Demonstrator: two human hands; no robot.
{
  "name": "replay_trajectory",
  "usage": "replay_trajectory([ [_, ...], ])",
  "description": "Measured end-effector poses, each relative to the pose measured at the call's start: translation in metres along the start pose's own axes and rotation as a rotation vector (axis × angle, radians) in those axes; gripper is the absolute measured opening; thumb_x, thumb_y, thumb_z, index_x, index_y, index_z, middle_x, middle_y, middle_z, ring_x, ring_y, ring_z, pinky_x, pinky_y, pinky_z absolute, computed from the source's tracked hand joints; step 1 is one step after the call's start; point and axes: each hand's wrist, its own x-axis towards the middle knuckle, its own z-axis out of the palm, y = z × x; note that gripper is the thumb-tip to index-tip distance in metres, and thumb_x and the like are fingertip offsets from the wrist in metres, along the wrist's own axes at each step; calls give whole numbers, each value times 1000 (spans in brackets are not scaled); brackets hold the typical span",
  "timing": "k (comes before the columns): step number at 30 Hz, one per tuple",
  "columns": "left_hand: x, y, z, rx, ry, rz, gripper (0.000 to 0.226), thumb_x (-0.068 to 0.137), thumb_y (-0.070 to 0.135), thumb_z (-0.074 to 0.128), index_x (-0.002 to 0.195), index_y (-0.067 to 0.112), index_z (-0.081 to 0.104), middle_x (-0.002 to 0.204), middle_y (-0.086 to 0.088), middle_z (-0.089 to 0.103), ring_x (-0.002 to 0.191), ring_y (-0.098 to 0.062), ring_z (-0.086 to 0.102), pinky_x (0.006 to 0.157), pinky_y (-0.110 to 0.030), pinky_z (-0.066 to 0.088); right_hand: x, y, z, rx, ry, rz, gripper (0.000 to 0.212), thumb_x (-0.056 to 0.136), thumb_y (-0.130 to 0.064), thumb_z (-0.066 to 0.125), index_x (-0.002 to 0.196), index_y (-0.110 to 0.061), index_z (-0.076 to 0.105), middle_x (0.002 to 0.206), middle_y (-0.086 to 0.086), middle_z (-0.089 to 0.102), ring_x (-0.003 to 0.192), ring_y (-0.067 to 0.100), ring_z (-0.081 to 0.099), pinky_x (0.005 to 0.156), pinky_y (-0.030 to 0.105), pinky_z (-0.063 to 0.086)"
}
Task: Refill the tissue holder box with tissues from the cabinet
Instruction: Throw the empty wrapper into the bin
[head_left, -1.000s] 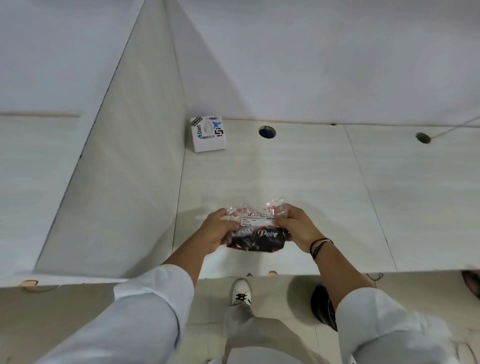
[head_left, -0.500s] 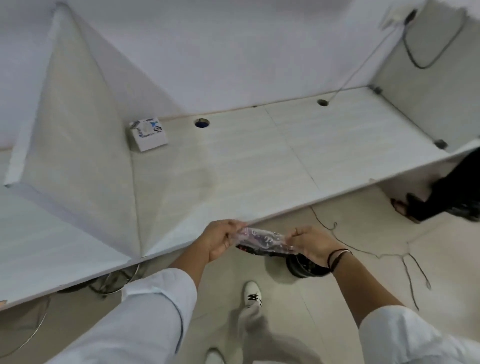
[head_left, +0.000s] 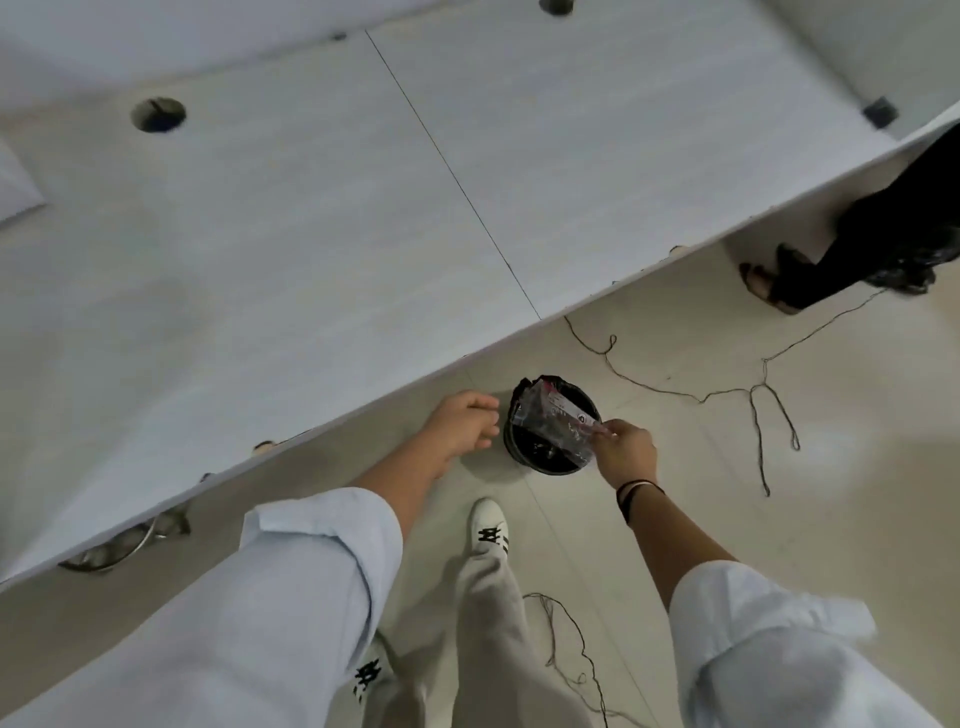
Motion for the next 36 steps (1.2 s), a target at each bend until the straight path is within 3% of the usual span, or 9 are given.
replay_trajectory([
  [5, 97, 0, 52, -77, 11, -62, 15, 102, 8, 61, 114, 12, 69, 108, -7, 72, 93, -19, 69, 86, -38, 61, 110, 48, 58, -254, -46, 3, 16, 86, -7, 61, 71, -9, 68, 82, 25, 61, 81, 41, 58, 67, 31, 40],
  [8, 148, -23, 65, -174, 31, -142, 16, 104, 11, 56, 114, 11, 69, 106, -7, 71, 88, -20, 69, 77, -33, 59, 160, 75, 95, -414, -52, -28, 18, 85, -7, 65, 96, -2, 79, 105, 24, 69, 95, 45, 68, 78, 37, 53],
  [14, 206, -76, 73, -230, 45, -211, 12, 105, 21, 59, 110, 17, 69, 113, -9, 73, 91, -21, 70, 76, -31, 59, 226, 119, 162, -573, -187, -33, 25, 91, -3, 61, 112, 6, 72, 116, 30, 70, 107, 47, 69, 88, 46, 57],
  [19, 206, -96, 71, -142, 40, -188, 18, 106, 14, 54, 110, 19, 71, 115, -7, 75, 93, -20, 70, 76, -29, 59, 233, 118, 190, -761, -517, -65, 55, 93, -9, 59, 145, 6, 49, 141, 29, 59, 132, 43, 58, 108, 43, 49],
  [22, 186, -92, 66, -121, 56, -139, 17, 103, 13, 57, 102, 23, 71, 111, -5, 73, 94, -19, 69, 84, -35, 58, 212, 110, 186, -807, -497, -150, 74, 88, -17, 63, 153, 2, 33, 151, 27, 48, 142, 46, 44, 121, 51, 35],
  [25, 148, -79, 52, -128, 108, -64, 17, 101, 14, 60, 97, 26, 71, 114, -3, 73, 97, -17, 68, 92, -38, 57, 168, 76, 161, -536, -380, -202, 63, 82, -20, 63, 142, -3, 53, 138, 26, 56, 128, 48, 55, 109, 50, 47],
  [28, 86, -59, 32, -181, 172, 37, 17, 100, 12, 61, 95, 25, 72, 111, -3, 73, 97, -17, 67, 84, -32, 56, 96, 24, 124, -203, -316, -280, 25, 81, -21, 60, 97, -5, 71, 107, 21, 73, 102, 42, 69, 85, 36, 53],
  [32, -12, -30, -14, -256, 256, 175, 16, 99, 11, 61, 95, 24, 70, 106, -6, 72, 99, -22, 66, 76, -29, 53, -16, -49, 79, 32, -291, -380, 24, 92, -14, 65, 114, -8, 74, 110, 4, 76, 97, 16, 67, 89, 22, 48],
  [36, -145, -4, -85, -355, 381, 345, 11, 97, 13, 66, 101, 21, 71, 113, -11, 74, 96, -24, 70, 82, -36, 58, -146, -134, 48, 191, -297, -598, 14, 93, -16, 64, 104, -17, 72, 99, -2, 74, 88, 11, 67, 79, 23, 50],
])
